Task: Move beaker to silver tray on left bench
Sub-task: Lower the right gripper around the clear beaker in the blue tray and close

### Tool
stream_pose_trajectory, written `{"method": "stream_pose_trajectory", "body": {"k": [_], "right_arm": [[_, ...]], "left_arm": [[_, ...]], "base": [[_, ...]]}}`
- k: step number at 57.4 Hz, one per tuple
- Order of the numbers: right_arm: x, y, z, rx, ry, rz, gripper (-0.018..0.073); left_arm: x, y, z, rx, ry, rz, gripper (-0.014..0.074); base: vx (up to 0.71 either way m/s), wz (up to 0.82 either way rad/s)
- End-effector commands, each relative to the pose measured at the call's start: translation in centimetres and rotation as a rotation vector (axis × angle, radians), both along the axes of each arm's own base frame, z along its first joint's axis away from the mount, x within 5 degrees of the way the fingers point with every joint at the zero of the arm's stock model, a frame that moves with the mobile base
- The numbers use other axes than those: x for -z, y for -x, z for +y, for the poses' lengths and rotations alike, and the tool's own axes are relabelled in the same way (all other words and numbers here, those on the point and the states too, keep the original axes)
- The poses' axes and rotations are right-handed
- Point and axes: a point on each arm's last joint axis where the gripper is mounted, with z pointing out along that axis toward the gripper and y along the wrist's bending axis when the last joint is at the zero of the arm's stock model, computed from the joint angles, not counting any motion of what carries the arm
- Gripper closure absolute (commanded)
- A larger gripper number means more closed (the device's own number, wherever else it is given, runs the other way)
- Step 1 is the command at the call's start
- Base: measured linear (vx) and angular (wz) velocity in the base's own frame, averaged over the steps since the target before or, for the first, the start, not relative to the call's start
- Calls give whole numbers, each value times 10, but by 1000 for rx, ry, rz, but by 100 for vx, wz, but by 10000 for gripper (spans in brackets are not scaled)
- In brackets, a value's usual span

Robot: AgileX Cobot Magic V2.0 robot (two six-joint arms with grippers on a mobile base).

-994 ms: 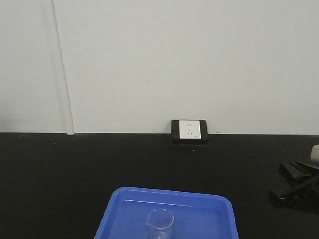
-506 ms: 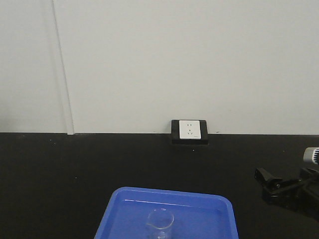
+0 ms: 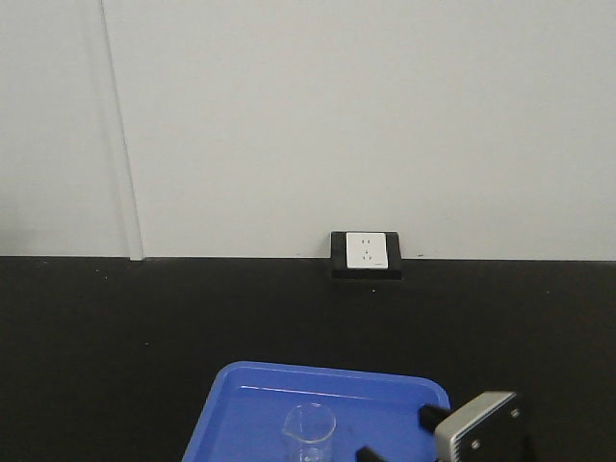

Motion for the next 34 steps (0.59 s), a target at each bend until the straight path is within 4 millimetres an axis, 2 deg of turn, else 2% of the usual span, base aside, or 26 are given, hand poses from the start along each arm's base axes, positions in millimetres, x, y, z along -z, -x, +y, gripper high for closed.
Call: {"method": "stream_pose_trajectory", "body": {"k": [1, 5, 16, 22, 34], "right_arm": [[2, -2, 20, -79, -73, -79, -20], [16, -3, 29, -110, -103, -83, -20], [45, -10, 32, -104, -187, -107, -20], [56, -15, 36, -112, -216, -122, -20], [67, -39, 50, -126, -234, -137, -20]], "left_arm": [[2, -1, 0, 4, 11, -65, 595], [2, -1, 0, 4, 11, -65, 595], [2, -1, 0, 4, 11, -65, 595], [2, -1, 0, 4, 11, -65, 595], [2, -1, 0, 4, 11, -65, 595]], "base": [[0, 0], [0, 0], [0, 0], [0, 0], [0, 0]]}}
